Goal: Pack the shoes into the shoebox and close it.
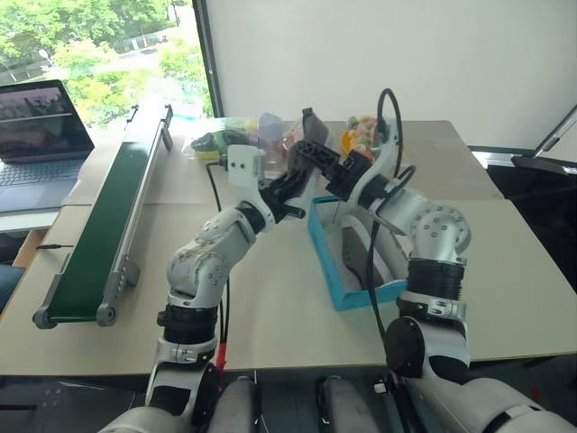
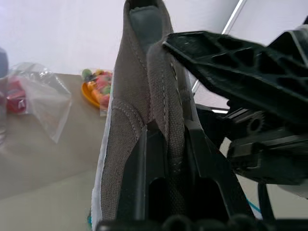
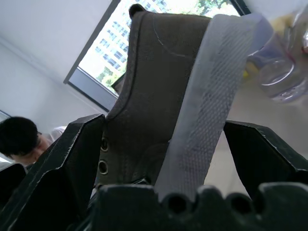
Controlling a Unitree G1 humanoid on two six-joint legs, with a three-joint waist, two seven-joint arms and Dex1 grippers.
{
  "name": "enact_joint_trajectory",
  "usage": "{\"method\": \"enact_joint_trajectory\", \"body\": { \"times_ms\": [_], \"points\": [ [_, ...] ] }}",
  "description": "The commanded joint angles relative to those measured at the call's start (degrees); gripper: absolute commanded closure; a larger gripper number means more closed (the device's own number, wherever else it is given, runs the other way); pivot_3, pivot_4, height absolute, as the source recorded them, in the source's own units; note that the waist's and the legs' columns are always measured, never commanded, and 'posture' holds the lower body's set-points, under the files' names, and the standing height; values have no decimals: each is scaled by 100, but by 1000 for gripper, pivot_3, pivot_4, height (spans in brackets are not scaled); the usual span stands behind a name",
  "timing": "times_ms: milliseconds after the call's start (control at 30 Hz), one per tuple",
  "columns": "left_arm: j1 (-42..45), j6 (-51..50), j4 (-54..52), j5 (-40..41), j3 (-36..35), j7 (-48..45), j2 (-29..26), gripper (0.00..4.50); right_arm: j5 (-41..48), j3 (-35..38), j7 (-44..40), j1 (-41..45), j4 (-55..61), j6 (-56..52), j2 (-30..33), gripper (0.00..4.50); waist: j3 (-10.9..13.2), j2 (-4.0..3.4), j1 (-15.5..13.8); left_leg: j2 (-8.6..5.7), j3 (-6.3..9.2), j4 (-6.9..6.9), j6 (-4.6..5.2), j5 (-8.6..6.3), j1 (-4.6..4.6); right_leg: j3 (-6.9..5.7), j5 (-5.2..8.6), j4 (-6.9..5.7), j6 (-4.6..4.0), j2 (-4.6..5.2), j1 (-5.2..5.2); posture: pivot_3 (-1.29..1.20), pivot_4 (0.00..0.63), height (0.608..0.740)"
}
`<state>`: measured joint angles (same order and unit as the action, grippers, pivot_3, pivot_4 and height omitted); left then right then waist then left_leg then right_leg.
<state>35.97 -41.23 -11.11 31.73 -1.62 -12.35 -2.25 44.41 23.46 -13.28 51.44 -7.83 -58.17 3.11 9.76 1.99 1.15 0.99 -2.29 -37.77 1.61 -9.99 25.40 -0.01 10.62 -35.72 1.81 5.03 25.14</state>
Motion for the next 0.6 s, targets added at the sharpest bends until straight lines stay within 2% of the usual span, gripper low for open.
{"method": "enact_joint_trajectory", "body": {
  "times_ms": [33, 133, 367, 467, 533, 567, 600],
  "points": [
    [-6, -102, -478, 157, 202, -11, 146, 4475, 211, 37, 96, 50, 221, 66, 60, 0, 0, 0, 0, 0, 0, 0, 2, 1, 0, 1, 0, 0, 0, 0, 0, 0, 150, 740],
    [33, -191, -514, 186, 147, 11, 172, 4500, 313, 96, 166, 63, 180, 128, 45, 687, 0, 0, -13, -1, 0, 0, 6, 4, 0, 2, -1, 0, 2, 0, 0, 0, 150, 740],
    [60, -435, -515, 270, -98, -52, -38, 4500, 377, 80, 180, 112, 67, 230, 67, 3090, 0, 0, -19, -2, 2, -1, 8, 5, 1, 2, 1, 2, 7, 2, 0, 0, 150, 740],
    [13, -654, -607, 403, -217, -122, -296, 4500, 393, 81, 184, 129, 32, 262, 95, 3863, 0, -1, -11, -1, 4, 0, 8, 5, 1, 2, 1, 3, 6, 1, 0, 0, 150, 740],
    [-26, -805, -626, 532, -345, -196, -516, 3524, 390, 62, 205, 135, 10, 298, 133, 3936, 1, -1, -10, -1, 6, 0, 8, 5, 1, 3, 1, 3, 6, 0, 1, 0, 150, 740],
    [-47, -894, -651, 615, -399, -306, -687, 3324, 385, 35, 202, 133, 18, 303, 168, 3943, 1, -1, -12, 0, 7, 0, 8, 5, 1, 2, 1, 3, 7, 0, 1, 0, 150, 740],
    [-64, -972, -700, 655, -420, -398, -878, 2871, 350, -25, 185, 127, 55, 298, 225, 3957, 1, -2, -12, 0, 8, 0, 8, 5, 1, 2, 1, 3, 7, 1, 1, 0, 150, 740]
  ]
}}
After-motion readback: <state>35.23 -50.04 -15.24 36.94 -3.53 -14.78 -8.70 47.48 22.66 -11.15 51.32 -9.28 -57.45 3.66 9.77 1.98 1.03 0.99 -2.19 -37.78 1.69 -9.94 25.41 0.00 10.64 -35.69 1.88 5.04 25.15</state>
